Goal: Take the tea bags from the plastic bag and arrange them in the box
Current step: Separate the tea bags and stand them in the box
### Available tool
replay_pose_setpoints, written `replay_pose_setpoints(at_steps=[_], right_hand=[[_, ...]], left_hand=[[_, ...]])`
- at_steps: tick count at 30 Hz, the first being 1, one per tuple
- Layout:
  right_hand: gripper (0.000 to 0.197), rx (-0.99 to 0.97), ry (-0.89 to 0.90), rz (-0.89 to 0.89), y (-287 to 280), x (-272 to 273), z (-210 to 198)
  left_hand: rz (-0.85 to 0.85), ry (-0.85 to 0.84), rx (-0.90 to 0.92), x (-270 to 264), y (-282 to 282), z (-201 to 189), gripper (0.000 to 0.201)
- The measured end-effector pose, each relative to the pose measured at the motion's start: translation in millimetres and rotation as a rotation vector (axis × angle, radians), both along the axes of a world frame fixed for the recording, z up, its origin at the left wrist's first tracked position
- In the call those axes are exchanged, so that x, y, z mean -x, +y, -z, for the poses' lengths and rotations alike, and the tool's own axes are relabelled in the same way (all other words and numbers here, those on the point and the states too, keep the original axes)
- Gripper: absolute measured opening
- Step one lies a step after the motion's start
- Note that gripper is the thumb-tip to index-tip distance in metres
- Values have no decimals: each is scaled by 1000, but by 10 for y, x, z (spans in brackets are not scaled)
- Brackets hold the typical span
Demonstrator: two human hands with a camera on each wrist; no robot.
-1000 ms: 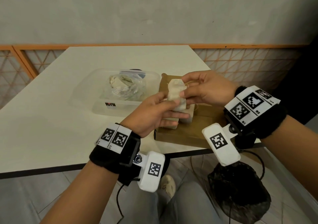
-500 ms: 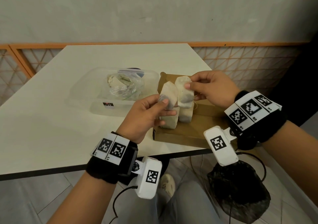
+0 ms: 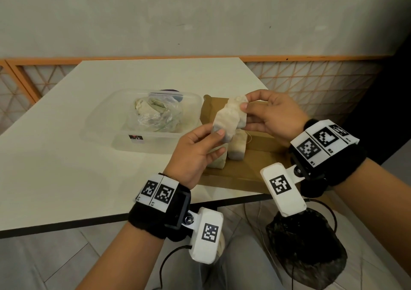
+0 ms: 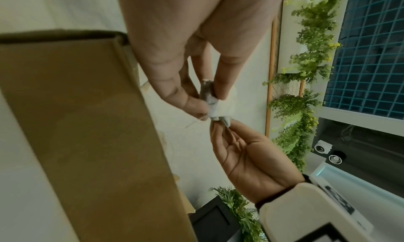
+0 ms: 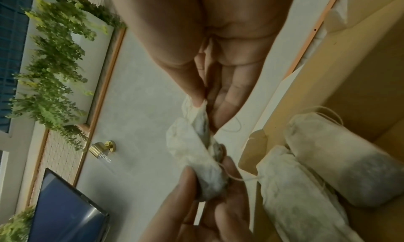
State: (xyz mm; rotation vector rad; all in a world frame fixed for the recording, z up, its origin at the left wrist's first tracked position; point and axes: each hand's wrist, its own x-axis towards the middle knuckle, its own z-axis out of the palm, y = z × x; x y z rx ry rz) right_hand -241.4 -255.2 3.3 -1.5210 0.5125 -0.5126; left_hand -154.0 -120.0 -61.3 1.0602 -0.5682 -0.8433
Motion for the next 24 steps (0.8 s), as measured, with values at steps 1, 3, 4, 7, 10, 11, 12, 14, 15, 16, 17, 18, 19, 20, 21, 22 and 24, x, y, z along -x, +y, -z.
replay_pose_setpoints(at_steps=[1, 3, 4, 7, 10, 11, 12, 14, 15, 16, 17, 18, 19, 20, 21, 22, 24], right_hand=[[11, -8, 1, 2, -5, 1, 14], [9, 5, 12, 21, -23, -1, 57], [9, 31, 23, 51, -44, -4, 80], [8, 88, 33, 199, -129, 0, 127], [10, 37, 36, 269, -159, 16, 186], [10, 8, 42, 258, -132, 15, 205], [9, -16, 47, 239, -105, 19, 219], [5, -53, 40, 182, -26, 17, 223], [3, -60, 25, 155, 7, 20, 214], [3, -54, 10, 131, 32, 29, 196], [3, -35, 3, 115, 49, 40, 176], [3, -10, 3, 102, 59, 51, 156], [2, 13, 10, 91, 65, 65, 136], [3, 30, 20, 79, 65, 82, 120], [7, 39, 28, 63, 62, 101, 106], [11, 47, 35, 44, 57, 115, 95], [17, 83, 52, 12, 50, 141, 84]], left_hand=[[-17, 2, 7, -3, 2, 0, 13], [-50, -1, 15, -9, 1, -11, 21], [-65, 3, 18, -13, -1, -20, 24], [-113, 44, 46, -39, -3, -36, 20], [-106, 74, 84, -42, 3, -38, 13], [-89, 75, 91, -36, 4, -33, 14], [-68, 73, 94, -17, -12, -36, 15], [-52, 55, 80, 19, -40, -32, 14], [-60, 40, 66, 37, -61, -28, 12], [-78, 27, 51, 48, -79, -23, 10], [-102, 14, 37, 53, -95, -20, 10], [-123, -3, 22, 53, -103, -19, 10], [-137, -25, 6, 49, -110, -18, 10], [-145, -50, -10, 48, -111, -19, 10], [-151, -74, -24, 45, -115, -19, 10], [-157, -93, -33, 44, -116, -20, 10], [-167, -123, -48, 43, -120, -22, 10]])
